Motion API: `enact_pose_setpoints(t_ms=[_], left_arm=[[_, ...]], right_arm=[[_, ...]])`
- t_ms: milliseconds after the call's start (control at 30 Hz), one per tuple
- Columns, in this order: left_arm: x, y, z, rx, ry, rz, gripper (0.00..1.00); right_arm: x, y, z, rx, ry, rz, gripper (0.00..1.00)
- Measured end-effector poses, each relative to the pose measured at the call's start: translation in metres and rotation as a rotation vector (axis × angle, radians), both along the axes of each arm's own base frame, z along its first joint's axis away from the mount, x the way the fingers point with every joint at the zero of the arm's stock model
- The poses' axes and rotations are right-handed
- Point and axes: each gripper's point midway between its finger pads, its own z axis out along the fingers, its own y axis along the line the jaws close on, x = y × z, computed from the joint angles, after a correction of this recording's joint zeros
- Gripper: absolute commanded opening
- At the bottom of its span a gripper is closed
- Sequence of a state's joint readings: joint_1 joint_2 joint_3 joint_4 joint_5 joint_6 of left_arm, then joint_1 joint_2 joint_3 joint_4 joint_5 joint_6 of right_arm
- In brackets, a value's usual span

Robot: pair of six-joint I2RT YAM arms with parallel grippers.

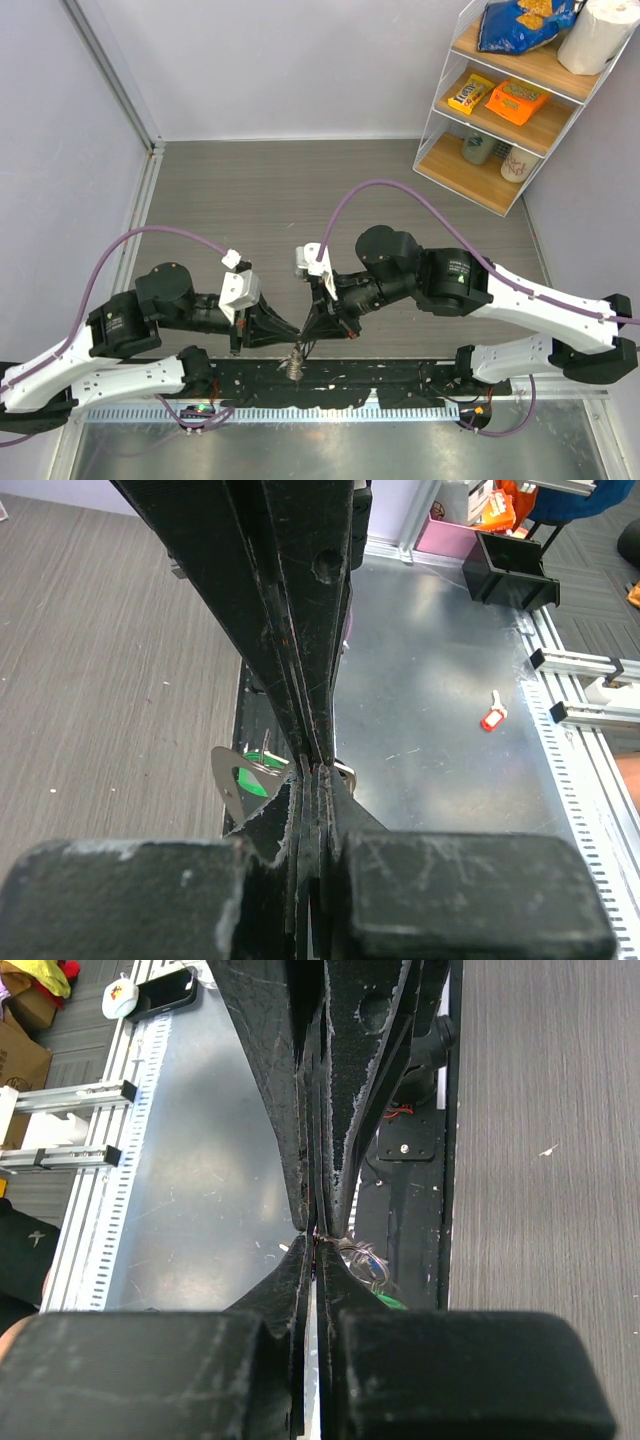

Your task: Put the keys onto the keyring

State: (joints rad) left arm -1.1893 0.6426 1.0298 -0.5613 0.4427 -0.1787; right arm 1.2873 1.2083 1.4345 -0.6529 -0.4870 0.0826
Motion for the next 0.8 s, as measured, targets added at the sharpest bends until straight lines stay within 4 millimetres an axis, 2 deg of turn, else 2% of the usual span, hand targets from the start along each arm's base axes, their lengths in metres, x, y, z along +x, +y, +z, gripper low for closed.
enact_pose_setpoints(t_ms=[100,200,267,467,567,700,800], left_arm=[[0.001,0.0,0.001,-0.005,-0.006,0.006,0.0],[0.004,-0.001,0.004,-0.017,-0.014,0.022,0.0],[0.006,0.0,0.006,-0.024,-0.019,0.034,0.0],[0.011,0.004,0.001,-0.026,-0.025,0.073,0.0],[0.014,0.004,-0.002,-0.024,-0.027,0.09,0.0],[0.017,0.004,-0.002,-0.032,-0.031,0.108,0.0],[0.018,0.003,0.002,-0.048,-0.036,0.113,0.0]], right_arm=[[0.001,-0.001,0.001,0.006,-0.006,-0.006,0.09],[0.002,-0.002,0.004,0.026,-0.016,-0.016,0.18],[0.003,-0.003,0.01,0.056,-0.029,-0.019,0.26],[0.002,-0.011,0.04,0.172,-0.067,-0.029,0.4],[0.003,-0.016,0.047,0.204,-0.082,-0.039,0.46],[0.006,-0.017,0.046,0.208,-0.096,-0.058,0.48],[0.01,-0.016,0.037,0.189,-0.104,-0.073,0.48]])
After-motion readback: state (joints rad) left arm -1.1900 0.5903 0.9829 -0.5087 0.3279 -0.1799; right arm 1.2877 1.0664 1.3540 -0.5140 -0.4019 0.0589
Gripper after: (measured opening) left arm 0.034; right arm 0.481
